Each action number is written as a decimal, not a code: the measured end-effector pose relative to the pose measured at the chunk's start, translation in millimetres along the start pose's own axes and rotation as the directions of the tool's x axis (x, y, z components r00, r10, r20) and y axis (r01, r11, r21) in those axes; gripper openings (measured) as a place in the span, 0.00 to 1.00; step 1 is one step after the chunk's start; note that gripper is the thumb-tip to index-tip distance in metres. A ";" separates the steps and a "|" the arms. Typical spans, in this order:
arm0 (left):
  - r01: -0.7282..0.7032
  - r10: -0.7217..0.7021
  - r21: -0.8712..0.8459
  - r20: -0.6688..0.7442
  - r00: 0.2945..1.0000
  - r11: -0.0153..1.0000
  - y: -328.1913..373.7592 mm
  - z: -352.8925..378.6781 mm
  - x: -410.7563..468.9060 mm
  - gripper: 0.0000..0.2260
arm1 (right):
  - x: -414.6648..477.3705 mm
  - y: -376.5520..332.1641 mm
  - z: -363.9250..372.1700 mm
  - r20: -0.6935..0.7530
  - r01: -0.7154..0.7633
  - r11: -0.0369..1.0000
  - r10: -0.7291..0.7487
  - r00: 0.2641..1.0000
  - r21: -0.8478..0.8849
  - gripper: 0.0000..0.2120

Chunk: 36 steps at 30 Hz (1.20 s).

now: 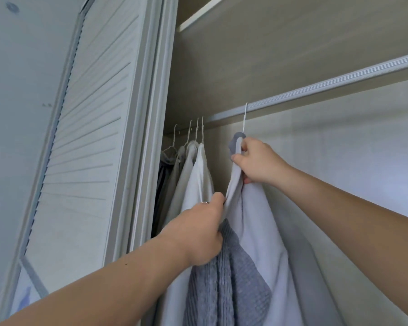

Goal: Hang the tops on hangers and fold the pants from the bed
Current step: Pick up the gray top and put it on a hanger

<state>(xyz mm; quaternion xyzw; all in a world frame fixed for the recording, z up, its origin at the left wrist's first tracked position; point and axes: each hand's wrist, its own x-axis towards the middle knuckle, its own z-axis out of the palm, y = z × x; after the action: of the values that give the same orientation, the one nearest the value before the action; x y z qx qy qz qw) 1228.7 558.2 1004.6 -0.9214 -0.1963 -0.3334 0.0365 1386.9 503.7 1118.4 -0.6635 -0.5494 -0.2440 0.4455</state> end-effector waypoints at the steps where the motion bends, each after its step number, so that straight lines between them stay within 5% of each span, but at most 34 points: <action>1: 0.015 -0.015 0.011 -0.002 1.000 1.000 -3.6 -1.3 -0.9 0.10 | 3.7 -0.6 5.6 0.004 0.011 1.000 -0.011 1.000 0.018 0.11; 8: 0.118 -0.119 0.074 0.009 0.993 0.990 -22.9 -2.4 -1.2 0.13 | 29.0 1.2 43.3 0.043 0.082 0.996 -0.083 0.996 0.017 0.10; 12: 0.171 -0.174 0.109 0.025 0.984 0.979 -29.7 -1.0 -1.9 0.14 | 44.8 5.0 61.6 0.078 0.075 0.996 -0.078 0.994 0.039 0.17; 21: 0.251 -0.258 0.169 0.019 0.966 0.953 -31.6 3.2 -2.9 0.16 | 59.0 18.4 84.3 0.097 0.049 0.990 -0.062 0.993 0.131 0.12; 28: 0.239 -0.240 0.097 -0.011 0.971 0.966 -28.4 -3.6 -29.5 0.14 | 4.3 25.3 80.6 0.088 0.207 0.940 -0.238 0.967 0.271 0.24; 36: 0.311 -0.287 0.067 -0.241 0.927 0.948 -27.9 -29.8 -159.5 0.16 | -123.2 -26.0 86.3 0.169 0.460 0.842 -0.516 0.840 0.281 0.32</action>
<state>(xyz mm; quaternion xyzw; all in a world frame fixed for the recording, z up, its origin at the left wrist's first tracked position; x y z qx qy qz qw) 1088.3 524.1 925.6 -0.8332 -0.3460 -0.4278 0.0553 1313.8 514.9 984.8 -0.4688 -0.7746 -0.2036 0.3724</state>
